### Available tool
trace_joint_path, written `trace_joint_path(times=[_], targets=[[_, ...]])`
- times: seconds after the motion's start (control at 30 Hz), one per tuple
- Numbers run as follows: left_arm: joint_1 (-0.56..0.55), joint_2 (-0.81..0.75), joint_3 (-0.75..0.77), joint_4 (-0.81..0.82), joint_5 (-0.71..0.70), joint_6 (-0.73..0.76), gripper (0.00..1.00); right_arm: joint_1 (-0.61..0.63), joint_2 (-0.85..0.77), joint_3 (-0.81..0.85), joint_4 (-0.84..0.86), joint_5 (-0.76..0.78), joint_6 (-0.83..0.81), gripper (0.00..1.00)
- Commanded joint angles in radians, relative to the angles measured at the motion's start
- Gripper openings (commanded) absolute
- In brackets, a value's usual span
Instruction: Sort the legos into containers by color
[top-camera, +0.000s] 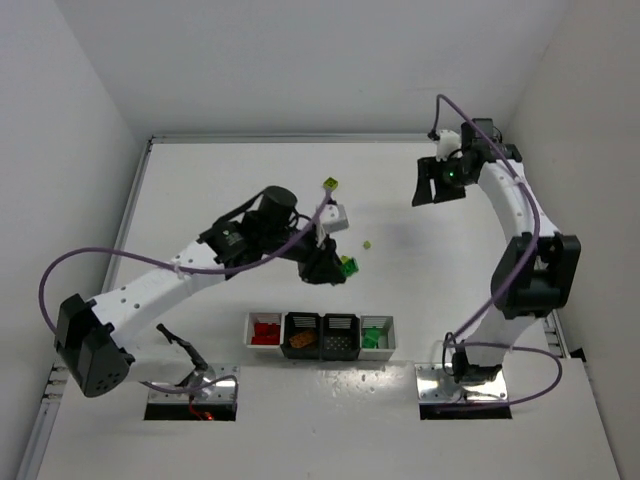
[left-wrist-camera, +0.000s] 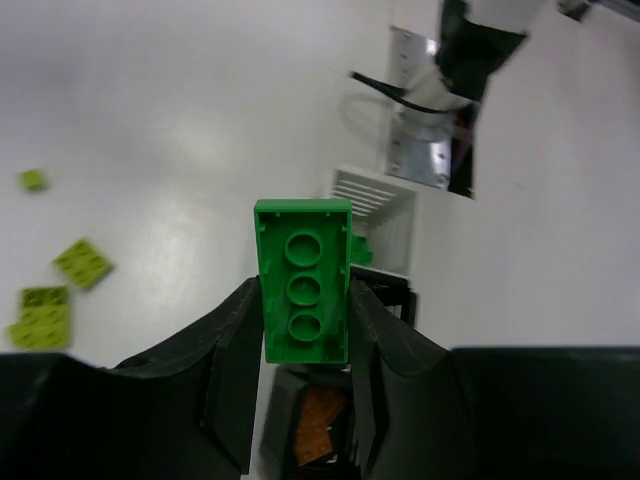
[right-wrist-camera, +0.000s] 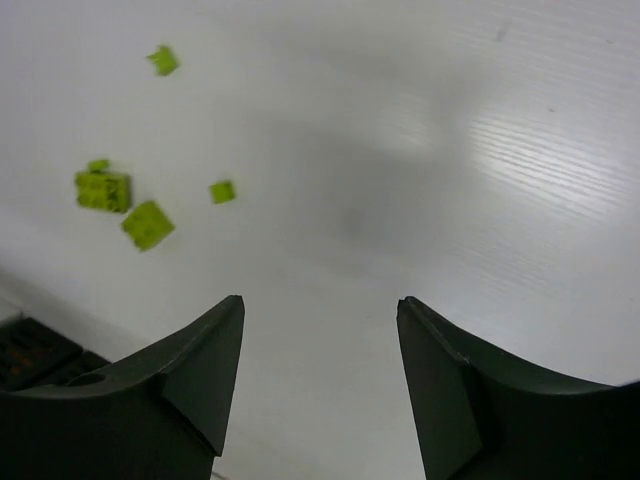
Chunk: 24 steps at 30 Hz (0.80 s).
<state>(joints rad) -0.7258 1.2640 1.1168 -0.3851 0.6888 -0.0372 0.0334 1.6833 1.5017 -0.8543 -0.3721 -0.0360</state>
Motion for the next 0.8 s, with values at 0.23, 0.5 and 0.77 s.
trace_joint_path(times=[0.23,0.5,0.77], targets=[[-0.368,0.179,0.032,0.014,-0.057,0.14,0.08,-0.105,0.021,0.063,0.066,-0.076,0.021,0.63],[-0.386,0.256,0.034,0.072,-0.077,0.12,0.08,-0.116,-0.065,-0.052,0.076,-0.12,-0.024,0.65],[-0.406,0.336,0.109,0.072,-0.106,0.12,0.21,-0.125,-0.095,-0.092,0.075,-0.143,-0.053,0.65]])
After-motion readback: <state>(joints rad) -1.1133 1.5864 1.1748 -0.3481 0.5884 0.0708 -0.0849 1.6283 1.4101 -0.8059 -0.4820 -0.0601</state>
